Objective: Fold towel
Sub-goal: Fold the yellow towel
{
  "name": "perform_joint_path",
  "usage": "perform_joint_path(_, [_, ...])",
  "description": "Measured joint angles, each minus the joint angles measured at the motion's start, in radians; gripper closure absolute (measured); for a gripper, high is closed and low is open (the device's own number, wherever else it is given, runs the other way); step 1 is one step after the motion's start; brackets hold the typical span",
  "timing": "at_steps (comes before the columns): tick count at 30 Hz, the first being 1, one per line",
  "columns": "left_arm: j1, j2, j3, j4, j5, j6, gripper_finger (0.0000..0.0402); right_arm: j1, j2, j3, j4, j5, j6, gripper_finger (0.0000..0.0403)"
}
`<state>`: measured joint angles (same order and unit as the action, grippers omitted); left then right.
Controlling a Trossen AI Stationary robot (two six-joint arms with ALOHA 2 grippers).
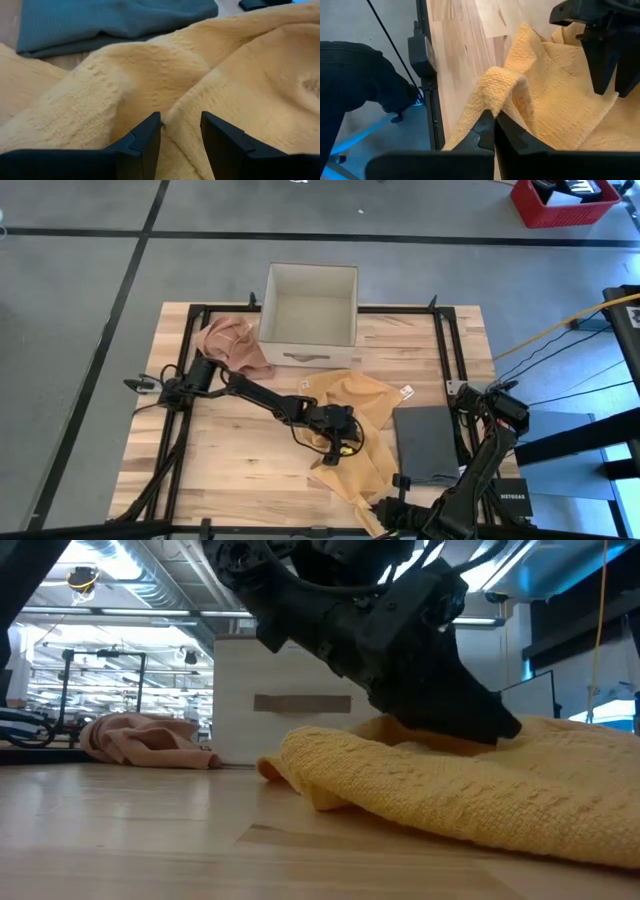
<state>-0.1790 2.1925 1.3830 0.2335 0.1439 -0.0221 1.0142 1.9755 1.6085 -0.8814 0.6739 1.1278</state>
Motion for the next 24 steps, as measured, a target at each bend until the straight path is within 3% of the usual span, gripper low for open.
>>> perform_joint_path(10, [-0.007,0.033,0.000,0.052,-0.049,0.003,0.0274,0.000,0.000,0.000,-0.005,0.004,0.000,0.0402])
perform_joint_path(13, [-0.006,0.034,0.000,0.060,0.008,0.011,0.0299,0.000,0.000,0.000,-0.005,0.005,0.000,0.0402])
perform_joint_path(18, [0.007,0.034,-0.001,0.015,0.057,0.036,0.0382,0.000,0.000,0.000,-0.005,0.007,-0.003,0.0399])
perform_joint_path(21, [0.015,0.026,-0.001,-0.015,0.058,0.020,0.0392,0.000,0.000,0.000,-0.009,0.008,-0.003,0.0396])
perform_joint_path(24, [0.010,-0.050,-0.003,-0.165,0.001,0.041,0.0398,0.000,0.000,0.000,-0.013,0.014,-0.007,0.0399])
